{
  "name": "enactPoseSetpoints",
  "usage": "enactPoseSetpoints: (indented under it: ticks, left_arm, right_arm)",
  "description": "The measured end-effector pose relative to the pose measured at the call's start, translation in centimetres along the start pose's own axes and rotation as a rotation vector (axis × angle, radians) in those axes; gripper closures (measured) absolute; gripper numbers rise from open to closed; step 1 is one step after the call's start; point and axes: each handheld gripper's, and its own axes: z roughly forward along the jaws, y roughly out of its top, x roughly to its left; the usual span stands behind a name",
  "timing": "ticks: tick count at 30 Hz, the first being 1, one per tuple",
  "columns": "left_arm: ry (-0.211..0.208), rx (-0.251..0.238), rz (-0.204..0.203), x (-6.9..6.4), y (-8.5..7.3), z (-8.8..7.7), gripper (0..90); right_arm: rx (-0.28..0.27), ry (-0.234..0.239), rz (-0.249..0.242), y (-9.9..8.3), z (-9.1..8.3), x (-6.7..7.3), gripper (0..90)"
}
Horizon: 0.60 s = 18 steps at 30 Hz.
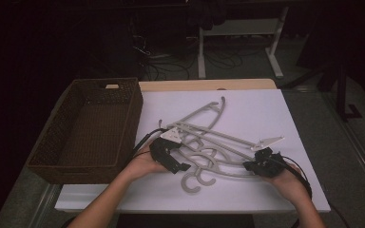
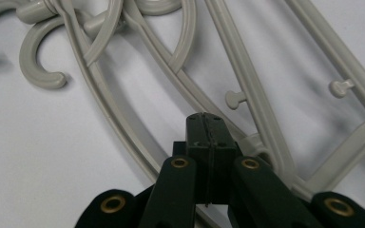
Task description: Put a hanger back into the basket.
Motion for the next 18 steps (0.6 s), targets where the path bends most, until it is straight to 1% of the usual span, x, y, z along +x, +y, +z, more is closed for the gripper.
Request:
enactPoseSetpoints:
  ticks: [1, 2, 3, 4, 5, 6, 7, 8, 9, 10, 11, 12, 13, 14, 15, 16, 18]
  left_arm:
    - [0.0, 0.0, 0.0, 0.0, 0.0, 0.0, 6.8]
    - [0.02, 0.021, 0.036, 0.1, 0.1, 0.2, 8.1]
    - [0.02, 0.021, 0.036, 0.1, 0.1, 0.2, 10.4]
    - [0.021, 0.024, 0.05, 0.3, 0.2, 0.3, 14.2]
    - [0.021, 0.024, 0.05, 0.3, 0.2, 0.3, 14.5]
    - [0.016, 0.038, 0.063, 0.5, 0.3, 0.5, 15.4]
    - [0.018, 0.046, 0.071, 0.5, 0.3, 0.7, 16.5]
    - [0.018, 0.046, 0.071, 0.5, 0.3, 0.7, 18.2]
    - [0.019, 0.061, 0.086, 0.5, 0.3, 0.8, 18.2]
    - [0.03, 0.067, 0.107, 0.4, 0.3, 1.0, 22.4]
    - [0.03, 0.067, 0.107, 0.4, 0.3, 1.0, 23.7]
    - [0.043, 0.075, 0.125, 0.3, 0.3, 0.9, 26.1]
    - [0.043, 0.075, 0.125, 0.3, 0.3, 0.9, 27.7]
    - [0.047, 0.079, 0.135, 0.2, 0.2, 0.8, 30.1]
    - [0.047, 0.079, 0.135, 0.2, 0.2, 0.8, 32.5]
    - [0.051, 0.092, 0.156, 0.1, 0.2, 0.8, 35.3]
    - [0.049, 0.115, 0.174, -0.1, 0.1, 0.9, 39.2]
  right_arm:
    - [0.0, 0.0, 0.0, 0.0, 0.0, 0.0, 84.8]
    - [-0.034, 0.022, 0.021, 0.0, -0.4, -0.2, 80.4]
    - [-0.034, 0.022, 0.021, 0.0, -0.4, -0.2, 80.4]
    - [-0.072, 0.036, 0.031, 0.0, -0.8, -0.4, 73.2]
    - [-0.072, 0.036, 0.031, 0.0, -0.8, -0.4, 73.2]
    - [-0.11, 0.048, 0.053, 0.1, -1.2, -0.6, 64.0]
    - [-0.123, 0.043, 0.061, 0.1, -1.4, -0.7, 57.3]
    - [-0.123, 0.043, 0.061, 0.1, -1.4, -0.7, 57.3]
    - [-0.135, 0.041, 0.069, 0.1, -1.5, -0.8, 54.8]
    - [-0.163, 0.035, 0.08, 0.1, -1.7, -1.0, 47.7]
    - [-0.163, 0.035, 0.08, 0.1, -1.7, -1.0, 47.7]
    - [-0.178, 0.03, 0.089, 0.1, -1.8, -1.1, 45.9]
    - [-0.183, 0.026, 0.084, 0.1, -1.9, -1.2, 44.7]
    - [-0.191, 0.022, 0.09, 0.1, -1.9, -1.2, 43.6]
    - [-0.191, 0.022, 0.09, 0.1, -1.9, -1.2, 43.6]
    - [-0.204, 0.022, 0.09, 0.1, -2.0, -1.4, 43.0]
    - [-0.218, 0.023, 0.093, 0.2, -2.0, -1.4, 42.7]
